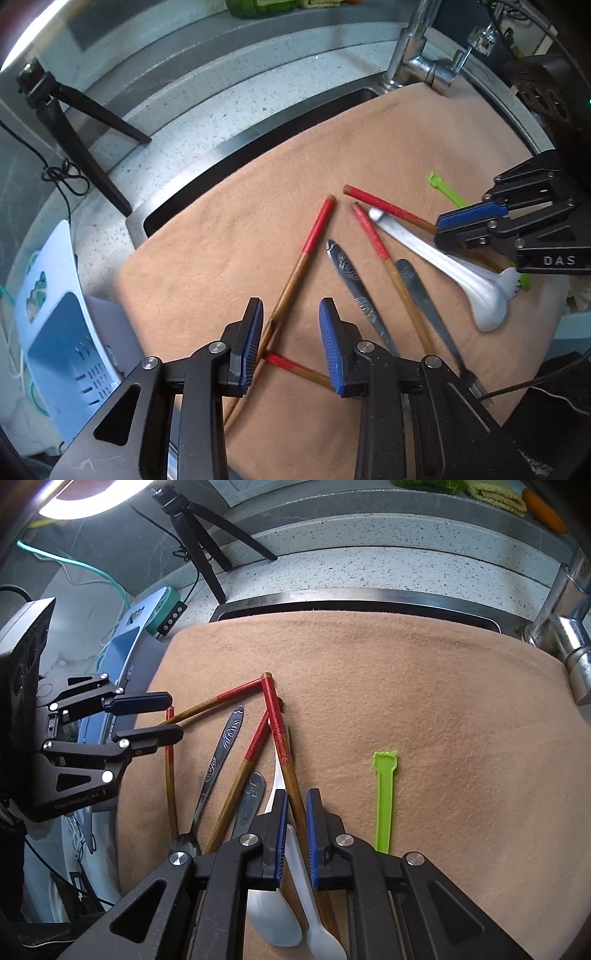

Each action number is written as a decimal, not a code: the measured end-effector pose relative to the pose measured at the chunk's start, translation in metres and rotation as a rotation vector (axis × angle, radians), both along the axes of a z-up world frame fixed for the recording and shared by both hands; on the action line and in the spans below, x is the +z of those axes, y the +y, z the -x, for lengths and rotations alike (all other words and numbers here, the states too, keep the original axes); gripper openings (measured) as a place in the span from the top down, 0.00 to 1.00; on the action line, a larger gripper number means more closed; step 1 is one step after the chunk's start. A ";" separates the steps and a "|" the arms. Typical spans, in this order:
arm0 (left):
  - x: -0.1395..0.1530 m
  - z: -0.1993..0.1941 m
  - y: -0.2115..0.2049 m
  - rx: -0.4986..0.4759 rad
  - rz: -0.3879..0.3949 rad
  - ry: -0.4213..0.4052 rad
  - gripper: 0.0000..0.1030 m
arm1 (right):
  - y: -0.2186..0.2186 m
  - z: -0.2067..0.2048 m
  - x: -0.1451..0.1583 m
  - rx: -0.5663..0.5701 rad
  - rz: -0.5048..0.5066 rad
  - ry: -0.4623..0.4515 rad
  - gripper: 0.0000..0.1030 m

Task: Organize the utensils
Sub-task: 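Grasp a red-tipped chopstick with the left tool and lift it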

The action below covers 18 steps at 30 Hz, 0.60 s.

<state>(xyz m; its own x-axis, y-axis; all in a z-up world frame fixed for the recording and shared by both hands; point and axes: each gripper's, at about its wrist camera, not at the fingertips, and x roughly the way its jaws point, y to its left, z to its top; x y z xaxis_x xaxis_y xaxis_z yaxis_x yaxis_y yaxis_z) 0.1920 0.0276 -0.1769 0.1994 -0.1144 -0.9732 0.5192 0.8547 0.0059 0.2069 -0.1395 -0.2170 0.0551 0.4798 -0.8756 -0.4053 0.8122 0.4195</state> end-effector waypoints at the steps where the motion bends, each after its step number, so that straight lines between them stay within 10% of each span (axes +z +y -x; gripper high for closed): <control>1: -0.002 -0.003 0.001 0.004 0.002 0.008 0.71 | -0.001 0.000 0.000 0.003 0.000 -0.001 0.91; 18: -0.021 -0.009 -0.003 0.029 0.012 0.045 0.95 | 0.003 -0.004 -0.007 -0.016 0.005 0.014 0.93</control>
